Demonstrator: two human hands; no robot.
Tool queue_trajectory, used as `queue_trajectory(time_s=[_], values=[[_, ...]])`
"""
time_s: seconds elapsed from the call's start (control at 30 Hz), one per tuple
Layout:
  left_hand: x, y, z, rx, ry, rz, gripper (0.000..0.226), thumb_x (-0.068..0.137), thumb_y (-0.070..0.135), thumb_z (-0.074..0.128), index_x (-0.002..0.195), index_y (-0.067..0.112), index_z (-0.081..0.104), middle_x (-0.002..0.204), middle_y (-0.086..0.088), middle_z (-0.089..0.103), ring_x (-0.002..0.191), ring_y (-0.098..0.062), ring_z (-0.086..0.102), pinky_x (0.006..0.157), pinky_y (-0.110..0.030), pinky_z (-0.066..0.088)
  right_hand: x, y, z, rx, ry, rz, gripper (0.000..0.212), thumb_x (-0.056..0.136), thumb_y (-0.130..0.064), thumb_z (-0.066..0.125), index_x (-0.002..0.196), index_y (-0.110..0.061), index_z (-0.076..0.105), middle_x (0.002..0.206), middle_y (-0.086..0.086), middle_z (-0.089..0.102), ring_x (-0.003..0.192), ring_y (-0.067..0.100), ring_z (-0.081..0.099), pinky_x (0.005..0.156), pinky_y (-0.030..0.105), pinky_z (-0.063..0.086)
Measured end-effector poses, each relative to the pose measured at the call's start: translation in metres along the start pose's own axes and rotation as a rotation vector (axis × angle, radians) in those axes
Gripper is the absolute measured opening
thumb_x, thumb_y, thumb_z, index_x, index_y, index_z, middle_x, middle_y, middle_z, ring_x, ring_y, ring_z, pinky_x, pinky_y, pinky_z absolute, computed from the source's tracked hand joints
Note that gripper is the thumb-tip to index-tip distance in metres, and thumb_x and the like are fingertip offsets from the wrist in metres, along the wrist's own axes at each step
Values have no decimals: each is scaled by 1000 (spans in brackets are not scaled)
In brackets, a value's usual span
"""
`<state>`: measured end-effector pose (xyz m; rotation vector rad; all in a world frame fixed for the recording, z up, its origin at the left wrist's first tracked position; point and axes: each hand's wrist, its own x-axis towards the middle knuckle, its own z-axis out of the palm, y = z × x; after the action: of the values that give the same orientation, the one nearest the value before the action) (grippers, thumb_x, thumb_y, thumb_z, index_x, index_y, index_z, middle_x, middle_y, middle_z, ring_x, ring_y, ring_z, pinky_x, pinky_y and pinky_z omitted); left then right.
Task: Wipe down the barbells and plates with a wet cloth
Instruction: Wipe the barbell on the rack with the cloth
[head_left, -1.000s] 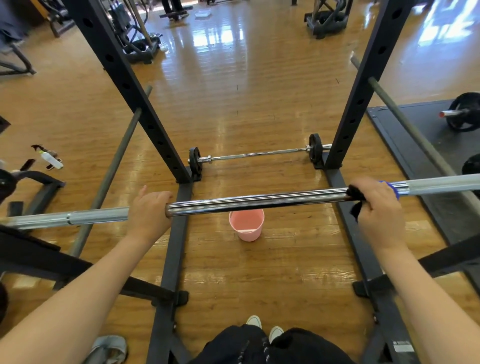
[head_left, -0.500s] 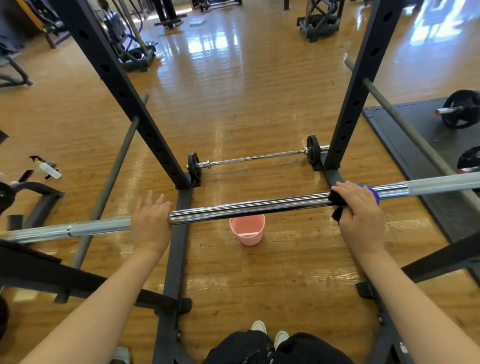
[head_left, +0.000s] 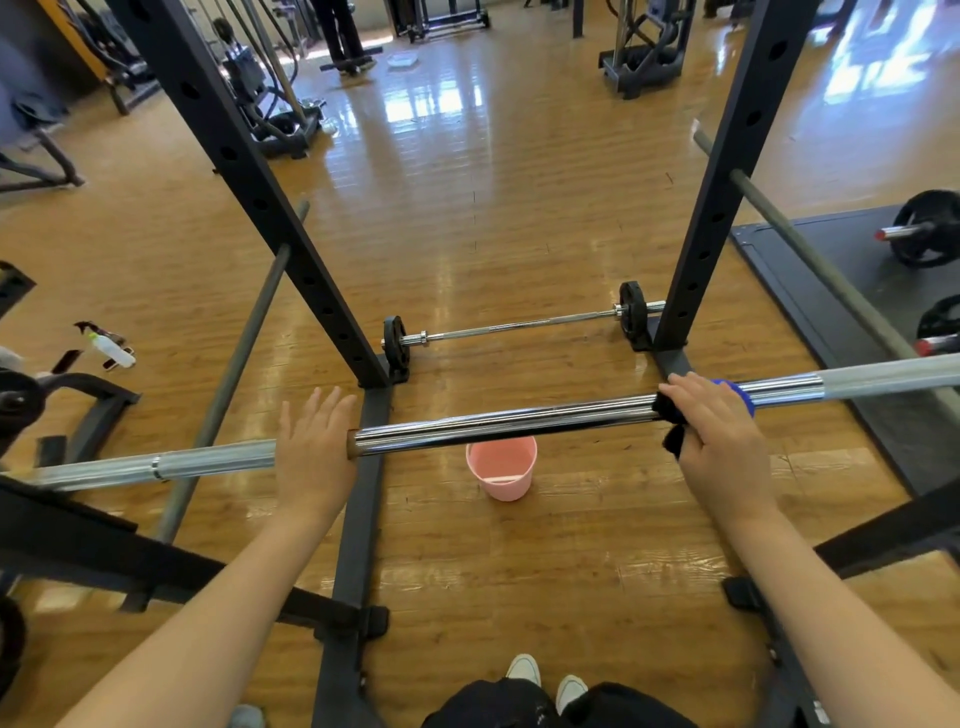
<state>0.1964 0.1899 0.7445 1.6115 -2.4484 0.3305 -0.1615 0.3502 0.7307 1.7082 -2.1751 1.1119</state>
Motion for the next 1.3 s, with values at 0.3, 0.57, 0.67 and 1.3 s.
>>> queue_trajectory(time_s=[0.3, 0.57, 0.67, 1.3], values=[[1, 6, 9, -70, 109, 12, 32, 63, -15, 72, 92, -2, 70, 98, -20, 70, 102, -41, 64, 91, -56, 44, -5, 26, -15, 14, 52, 106, 38, 90, -7, 37, 116, 5, 62, 122, 20, 61, 122, 36, 51, 105, 44, 35], [0, 5, 8, -57, 19, 9, 44, 60, 5, 84, 101, 0, 68, 110, -18, 68, 112, -38, 59, 98, -54, 40, 3, 13, -8, 42, 92, 207, 41, 90, -14, 35, 116, 4, 62, 118, 20, 63, 120, 36, 52, 105, 38, 33], [-1, 6, 7, -85, 17, -4, 45, 62, 14, 85, 102, 1, 68, 111, -18, 67, 113, -38, 58, 100, -54, 37, -5, 1, 2, 59, 44, 112, 44, 91, -15, 32, 117, 3, 62, 123, 18, 61, 122, 35, 51, 105, 45, 36], [-3, 8, -2, -78, -6, 16, 63, 63, 18, 84, 119, 3, 60, 125, -15, 61, 124, -34, 50, 108, -51, 27, 0, -57, 39, -31, 93, 45, 39, 87, -11, 38, 110, 3, 65, 109, 18, 67, 107, 36, 60, 95, 53, 46]])
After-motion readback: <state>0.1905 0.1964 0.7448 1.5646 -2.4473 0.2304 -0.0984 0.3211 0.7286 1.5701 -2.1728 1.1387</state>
